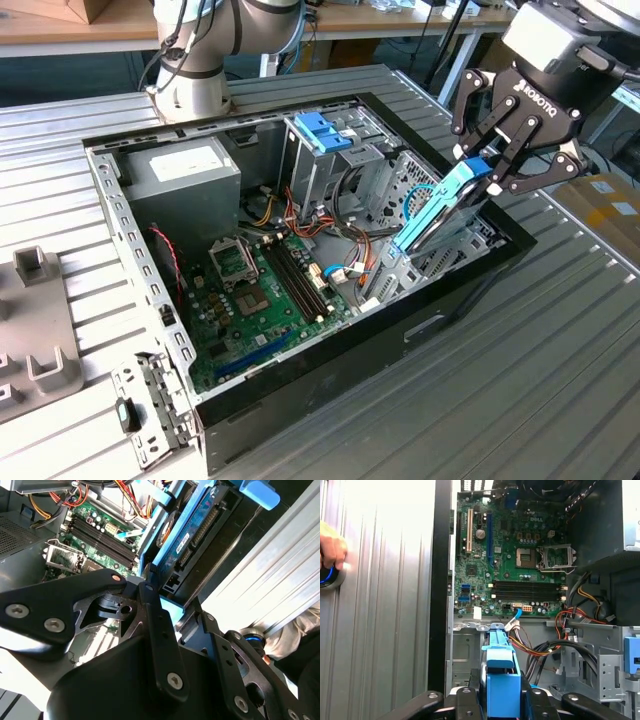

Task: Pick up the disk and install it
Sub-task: 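Insert the disk into the insertion slot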

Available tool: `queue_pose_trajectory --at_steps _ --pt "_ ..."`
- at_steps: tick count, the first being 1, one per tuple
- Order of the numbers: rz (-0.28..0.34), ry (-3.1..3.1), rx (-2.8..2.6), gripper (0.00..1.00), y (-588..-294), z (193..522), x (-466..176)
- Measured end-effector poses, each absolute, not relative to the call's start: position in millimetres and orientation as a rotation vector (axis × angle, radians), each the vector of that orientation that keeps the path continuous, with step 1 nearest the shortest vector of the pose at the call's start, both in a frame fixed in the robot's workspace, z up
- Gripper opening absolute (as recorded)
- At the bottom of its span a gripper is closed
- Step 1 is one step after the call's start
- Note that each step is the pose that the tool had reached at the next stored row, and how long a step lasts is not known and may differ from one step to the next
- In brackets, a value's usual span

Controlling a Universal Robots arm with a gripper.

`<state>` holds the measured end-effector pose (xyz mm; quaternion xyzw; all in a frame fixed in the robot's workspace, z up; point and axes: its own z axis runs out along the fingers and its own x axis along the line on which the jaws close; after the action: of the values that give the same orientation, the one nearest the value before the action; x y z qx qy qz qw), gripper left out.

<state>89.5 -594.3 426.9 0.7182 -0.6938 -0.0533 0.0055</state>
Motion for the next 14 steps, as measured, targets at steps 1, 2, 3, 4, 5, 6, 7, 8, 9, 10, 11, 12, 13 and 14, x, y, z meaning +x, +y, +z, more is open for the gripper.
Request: queue_pose_trajectory --at_steps 1,2,3,4,5,6,7,8,9,10,11,12,13,14 --pt "-0.167 -2.172 2.248 0.37 -594.5 426.6 89.5" --pt "-0.167 -2.172 2.248 0.37 -594.6 426.3 89.5" --pt "-0.167 -2.172 2.248 0.37 -594.6 426.2 89.6" --pt "-0.167 -2.172 2.248 0.37 -594.7 425.9 89.5" --pt "-0.167 -2.172 2.248 0.37 -594.7 425.8 89.5" --pt "-0.167 -2.172 2.248 0.37 -594.7 425.6 89.5" --pt "-0.167 -2.172 2.248 0.37 -594.7 425.5 89.5" --pt "-0.167 -2.172 2.248 0.37 -594.7 425.3 89.5" --pt "-0.167 -2.172 2.248 0.37 -594.7 425.3 89.5" --pt "-0.167 -2.172 2.248 0.37 -594.7 425.3 89.5" --pt "-0.167 -2.172 2.248 0.37 -594.7 425.3 89.5" --pt "-0.167 -2.172 2.248 0.37 -594.7 425.3 89.5" --pt "-0.167 -2.172 2.248 0.37 -594.7 425.3 89.5" --pt "-0.167 -2.172 2.248 0.37 -594.7 425.3 89.5"
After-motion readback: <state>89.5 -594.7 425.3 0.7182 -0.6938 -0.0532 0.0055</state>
